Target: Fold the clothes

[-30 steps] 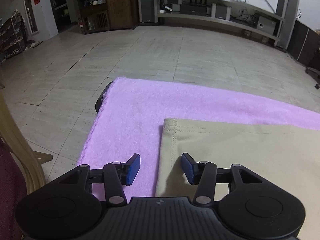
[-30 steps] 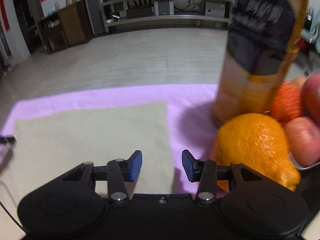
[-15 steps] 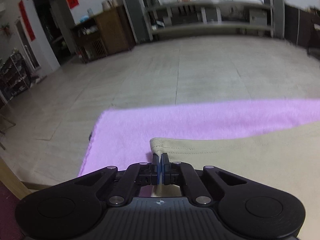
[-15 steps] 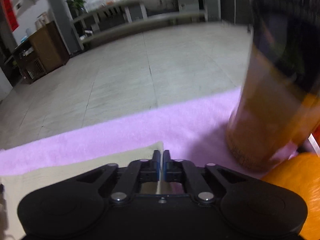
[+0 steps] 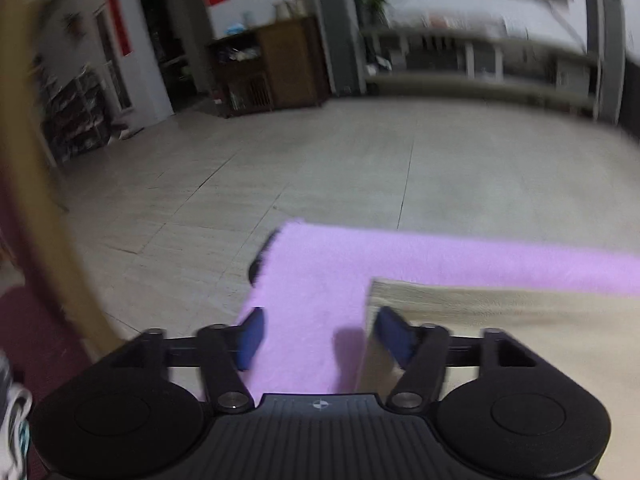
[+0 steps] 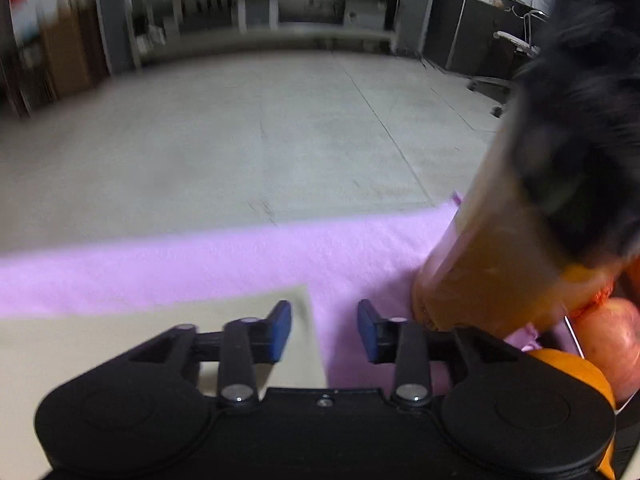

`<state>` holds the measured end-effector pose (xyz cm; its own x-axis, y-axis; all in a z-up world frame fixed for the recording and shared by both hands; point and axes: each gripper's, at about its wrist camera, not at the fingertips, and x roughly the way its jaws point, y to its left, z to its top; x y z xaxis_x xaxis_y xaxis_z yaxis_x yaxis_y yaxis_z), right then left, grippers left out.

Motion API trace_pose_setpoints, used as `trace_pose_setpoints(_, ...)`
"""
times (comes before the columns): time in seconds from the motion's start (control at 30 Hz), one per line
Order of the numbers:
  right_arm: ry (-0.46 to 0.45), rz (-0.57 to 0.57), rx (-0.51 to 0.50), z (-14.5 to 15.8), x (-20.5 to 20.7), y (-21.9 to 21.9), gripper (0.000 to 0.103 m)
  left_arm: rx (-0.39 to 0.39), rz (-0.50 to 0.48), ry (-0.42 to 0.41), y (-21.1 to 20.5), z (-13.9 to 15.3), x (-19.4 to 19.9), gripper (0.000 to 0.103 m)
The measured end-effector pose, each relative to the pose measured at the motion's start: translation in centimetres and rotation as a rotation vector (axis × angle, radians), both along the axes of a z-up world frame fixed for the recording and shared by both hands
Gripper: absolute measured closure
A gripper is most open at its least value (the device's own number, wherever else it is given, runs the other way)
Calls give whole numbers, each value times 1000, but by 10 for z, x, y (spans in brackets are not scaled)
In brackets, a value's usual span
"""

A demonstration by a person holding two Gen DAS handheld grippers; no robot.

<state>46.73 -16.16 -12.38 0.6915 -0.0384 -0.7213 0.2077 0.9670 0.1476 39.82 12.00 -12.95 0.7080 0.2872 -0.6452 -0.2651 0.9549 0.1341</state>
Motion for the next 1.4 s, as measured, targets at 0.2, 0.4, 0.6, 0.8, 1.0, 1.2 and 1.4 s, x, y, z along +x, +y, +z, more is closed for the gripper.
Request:
trace_pose_setpoints(0.2,-155,39,337,54,-134,-44,44,-92,-144,10,-3,18,-123,40)
trace_pose_setpoints(0.4,16,-60,551,0,-169,-81,55,-134,-208,10,-20,14,-173,48)
trace_pose_setpoints(0.6,193,-30,915,-95,-155,-72,71,-264,-234,144,-35,-37,-185,70)
trace_pose_setpoints(0.8,45,-369,932,-109,-227,-153,102,-209,-11,203,13,-37,-209,72)
trace_pose_setpoints(1.0,16,-451,839,-71,-295,-180,85,-40,46,198,38,-15,-262,73)
trace_pose_setpoints(1.2,93,-186,785,-14,-331,-126,70,-115,-75,189,33,2,-319,70)
trace_pose_setpoints(1.4,174,91,613,-23,-364,-29,77,-249,-158,280,-6,-28,-364,63)
